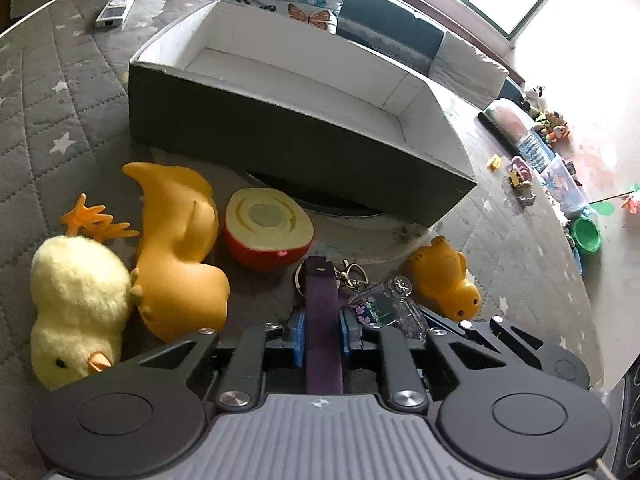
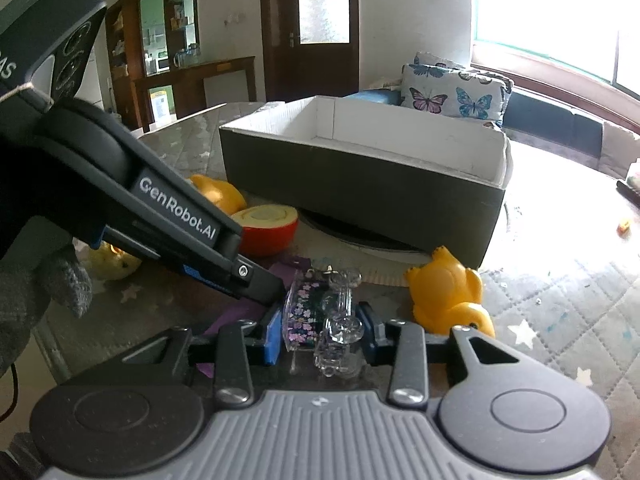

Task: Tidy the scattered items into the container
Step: 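Lift the purple strap with the left gripper while the right gripper lifts the glitter keychain, then carry the strap and keychain together with both grippers over the cardboard box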

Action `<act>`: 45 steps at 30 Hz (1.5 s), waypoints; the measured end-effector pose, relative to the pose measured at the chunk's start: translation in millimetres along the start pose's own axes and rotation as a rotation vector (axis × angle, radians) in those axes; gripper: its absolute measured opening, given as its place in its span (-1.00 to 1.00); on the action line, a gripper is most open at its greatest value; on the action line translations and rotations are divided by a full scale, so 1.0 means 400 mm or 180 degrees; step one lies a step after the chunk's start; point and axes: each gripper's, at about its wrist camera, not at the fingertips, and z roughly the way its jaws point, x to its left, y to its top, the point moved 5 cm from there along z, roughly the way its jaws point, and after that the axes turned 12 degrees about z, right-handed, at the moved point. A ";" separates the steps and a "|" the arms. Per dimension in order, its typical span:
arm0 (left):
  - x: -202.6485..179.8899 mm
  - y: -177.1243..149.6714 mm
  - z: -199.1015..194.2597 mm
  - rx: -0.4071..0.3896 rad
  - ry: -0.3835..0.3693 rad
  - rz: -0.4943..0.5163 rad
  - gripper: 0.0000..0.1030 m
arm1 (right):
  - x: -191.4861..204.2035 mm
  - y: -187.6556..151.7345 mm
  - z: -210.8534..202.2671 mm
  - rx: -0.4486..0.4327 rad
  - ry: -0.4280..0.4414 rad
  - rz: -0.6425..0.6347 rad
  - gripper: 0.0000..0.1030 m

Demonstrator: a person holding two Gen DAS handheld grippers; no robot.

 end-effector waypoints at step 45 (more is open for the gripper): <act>-0.036 0.023 0.026 -0.0020 -0.0048 0.0496 -0.46 | -0.028 -0.003 -0.014 0.0002 -0.0236 0.0176 -0.29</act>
